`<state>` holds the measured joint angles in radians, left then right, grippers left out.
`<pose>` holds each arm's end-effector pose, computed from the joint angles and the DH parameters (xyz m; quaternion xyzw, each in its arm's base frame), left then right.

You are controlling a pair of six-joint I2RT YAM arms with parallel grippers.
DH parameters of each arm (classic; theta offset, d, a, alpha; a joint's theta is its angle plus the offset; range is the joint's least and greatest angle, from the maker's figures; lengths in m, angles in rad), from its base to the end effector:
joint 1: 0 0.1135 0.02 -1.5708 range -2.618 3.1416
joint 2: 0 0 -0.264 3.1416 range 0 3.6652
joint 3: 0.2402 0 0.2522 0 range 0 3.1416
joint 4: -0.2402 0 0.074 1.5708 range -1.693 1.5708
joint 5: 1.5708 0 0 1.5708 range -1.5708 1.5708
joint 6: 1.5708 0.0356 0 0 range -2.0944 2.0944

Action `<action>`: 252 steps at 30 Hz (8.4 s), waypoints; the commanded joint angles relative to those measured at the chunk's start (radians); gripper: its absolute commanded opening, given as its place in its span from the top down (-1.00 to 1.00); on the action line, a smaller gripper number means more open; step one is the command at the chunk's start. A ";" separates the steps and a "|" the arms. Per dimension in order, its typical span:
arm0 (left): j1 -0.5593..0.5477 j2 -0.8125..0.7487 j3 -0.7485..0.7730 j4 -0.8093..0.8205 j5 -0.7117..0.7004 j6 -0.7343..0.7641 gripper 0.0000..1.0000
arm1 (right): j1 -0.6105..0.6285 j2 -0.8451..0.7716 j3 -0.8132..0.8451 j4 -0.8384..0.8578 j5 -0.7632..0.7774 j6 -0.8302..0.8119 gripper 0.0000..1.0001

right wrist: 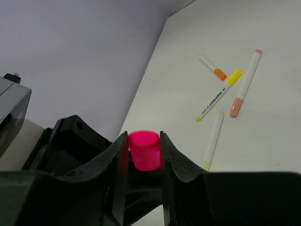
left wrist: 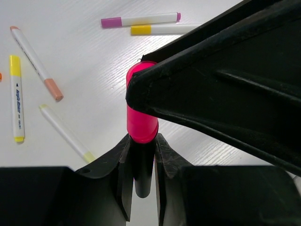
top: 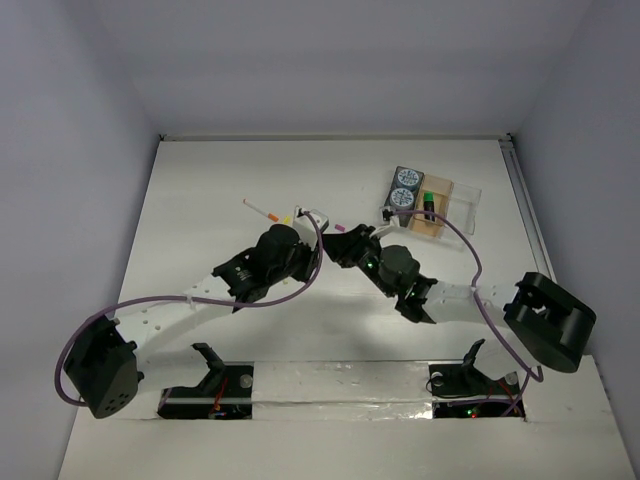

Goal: Sort the stationery into containers
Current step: Close the pen cap on the pen.

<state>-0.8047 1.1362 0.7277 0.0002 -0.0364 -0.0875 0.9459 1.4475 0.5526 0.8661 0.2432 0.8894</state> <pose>0.1798 -0.1851 0.2672 0.2839 0.7860 -0.2231 0.5018 0.1802 0.2351 0.2188 0.0644 0.7140 0.4965 0.4894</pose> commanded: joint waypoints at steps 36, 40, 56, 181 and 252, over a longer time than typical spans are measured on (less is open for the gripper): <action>0.045 -0.320 0.068 0.750 0.032 -0.126 1.00 | -0.001 -0.095 -0.109 -0.493 -0.654 -0.095 1.00; 0.045 -0.368 0.070 0.695 0.012 -0.087 1.00 | -0.001 -0.099 -0.180 -0.544 -0.613 -0.104 1.00; 0.045 -0.351 0.009 0.673 0.104 -0.078 1.00 | 0.017 -0.192 -0.008 -0.863 -0.587 -0.268 1.00; 0.045 -0.314 -0.353 0.977 0.521 -0.414 1.00 | -0.194 -0.297 0.369 -0.524 -0.817 -0.325 0.09; 0.171 -0.305 -0.128 1.040 0.535 -0.472 1.00 | -0.191 -0.254 0.141 -0.311 -0.946 -0.250 1.00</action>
<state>-0.6846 0.8703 0.4541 0.7952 0.5629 -0.5407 0.7136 1.1580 0.7887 0.6678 -0.5640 0.6331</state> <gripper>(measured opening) 0.148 0.253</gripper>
